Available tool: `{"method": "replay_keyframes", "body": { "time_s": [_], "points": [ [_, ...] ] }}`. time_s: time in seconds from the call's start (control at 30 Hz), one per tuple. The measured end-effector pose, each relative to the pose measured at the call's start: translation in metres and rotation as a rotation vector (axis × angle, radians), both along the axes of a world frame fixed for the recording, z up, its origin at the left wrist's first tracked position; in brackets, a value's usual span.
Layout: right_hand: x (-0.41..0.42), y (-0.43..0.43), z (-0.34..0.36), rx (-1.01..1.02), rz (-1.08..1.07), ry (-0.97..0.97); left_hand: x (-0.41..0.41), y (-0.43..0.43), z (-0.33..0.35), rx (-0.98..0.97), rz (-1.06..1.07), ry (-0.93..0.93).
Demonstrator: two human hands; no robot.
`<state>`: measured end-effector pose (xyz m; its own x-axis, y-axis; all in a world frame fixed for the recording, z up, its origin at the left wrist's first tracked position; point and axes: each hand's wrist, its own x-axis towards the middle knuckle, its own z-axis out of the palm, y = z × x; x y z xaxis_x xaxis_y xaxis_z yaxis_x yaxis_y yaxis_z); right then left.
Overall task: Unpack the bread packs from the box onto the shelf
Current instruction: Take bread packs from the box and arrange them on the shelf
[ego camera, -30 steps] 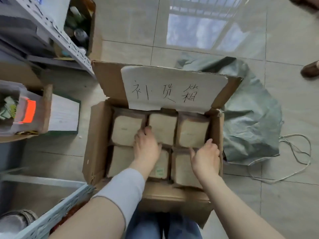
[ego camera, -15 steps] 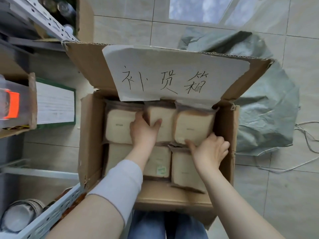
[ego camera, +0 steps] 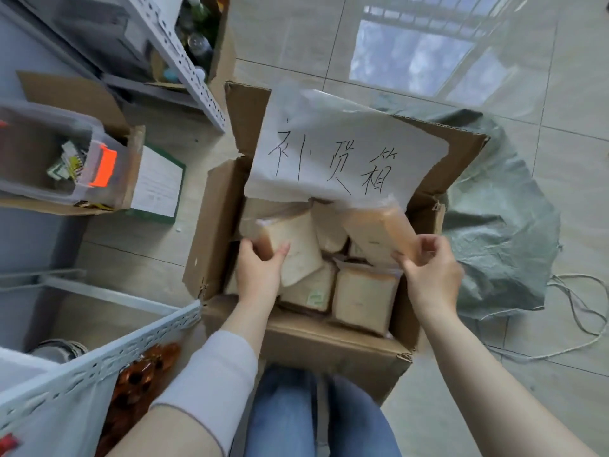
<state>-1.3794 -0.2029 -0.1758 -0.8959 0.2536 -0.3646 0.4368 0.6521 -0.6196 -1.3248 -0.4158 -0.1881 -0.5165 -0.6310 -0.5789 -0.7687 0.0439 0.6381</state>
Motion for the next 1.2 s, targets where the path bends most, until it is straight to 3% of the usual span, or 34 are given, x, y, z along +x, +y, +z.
{"method": "replay_keyframes", "body": {
  "time_s": [0.2,0.5,0.87,1.03,1.2],
  "points": [
    [0.031,0.015,0.066,-0.002,0.118,0.247,0.069,-0.002,0.075,-0.002,0.155,0.198],
    [0.165,-0.027,0.236,-0.232,0.329,0.065,0.248,-0.026,0.274,-0.082,0.466,0.4],
    [0.388,-0.214,0.427,-0.634,0.85,0.062,0.558,-0.142,0.487,-0.511,0.706,0.835],
    [0.487,-0.311,0.462,-0.721,1.071,0.03,0.682,-0.208,0.52,-0.596,0.825,0.941],
    [0.549,-0.422,0.467,-0.846,1.158,-0.059,0.745,-0.287,0.515,-0.587,0.91,0.923]
  ]
}}
